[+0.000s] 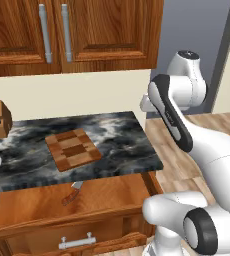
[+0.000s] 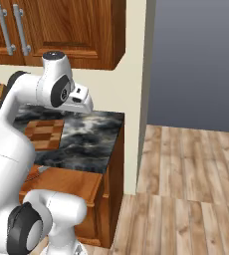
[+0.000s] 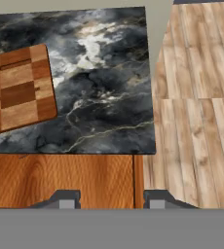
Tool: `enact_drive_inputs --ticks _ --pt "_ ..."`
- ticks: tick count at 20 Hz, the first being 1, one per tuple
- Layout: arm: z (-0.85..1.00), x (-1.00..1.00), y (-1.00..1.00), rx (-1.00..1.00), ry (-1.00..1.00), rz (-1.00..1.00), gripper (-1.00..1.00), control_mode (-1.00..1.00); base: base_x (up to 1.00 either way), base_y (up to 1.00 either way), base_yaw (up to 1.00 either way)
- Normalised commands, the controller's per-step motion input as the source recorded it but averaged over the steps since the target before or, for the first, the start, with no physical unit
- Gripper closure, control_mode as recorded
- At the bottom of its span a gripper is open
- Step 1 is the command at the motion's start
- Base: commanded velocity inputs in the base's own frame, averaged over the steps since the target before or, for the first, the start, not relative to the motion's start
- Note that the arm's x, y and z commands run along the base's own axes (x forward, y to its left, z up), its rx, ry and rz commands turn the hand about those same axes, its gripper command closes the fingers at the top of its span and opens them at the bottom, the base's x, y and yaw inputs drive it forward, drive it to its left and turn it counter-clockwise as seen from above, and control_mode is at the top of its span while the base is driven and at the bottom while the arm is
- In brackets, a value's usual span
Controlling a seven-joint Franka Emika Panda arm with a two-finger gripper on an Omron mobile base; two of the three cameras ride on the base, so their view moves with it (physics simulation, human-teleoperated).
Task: Pick up the knife from the drawer and place it on the cutting board. Then place the meat from the plate to the cutting board.
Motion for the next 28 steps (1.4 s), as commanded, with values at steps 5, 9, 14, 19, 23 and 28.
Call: enact_drive_inputs --ticks 5,9,14,19,23,28 --pt "-0.02 -0.07 0.04 0.0 0.0 0.0 -1.0 1.0 -0.15 0.18 0.0" --pt "0.0 0.0 0.0 0.0 0.0 0.0 -1.0 1.0 -0.37 0.67 0.0" --pt "0.0 0.0 0.0 0.0 0.0 0.0 -1.0 1.0 -0.3 0.7 0.0" --pt "0.0 0.0 0.0 0.0 0.0 0.0 -1.0 1.0 -0.15 0.78 -0.03" --pt "0.0 0.0 0.0 0.0 0.0 0.0 -1.0 1.0 -0.11 0.77 -0.04" --pt "0.0 0.0 0.0 0.0 0.0 0.0 -1.0 1.0 -0.14 0.72 -0.04"
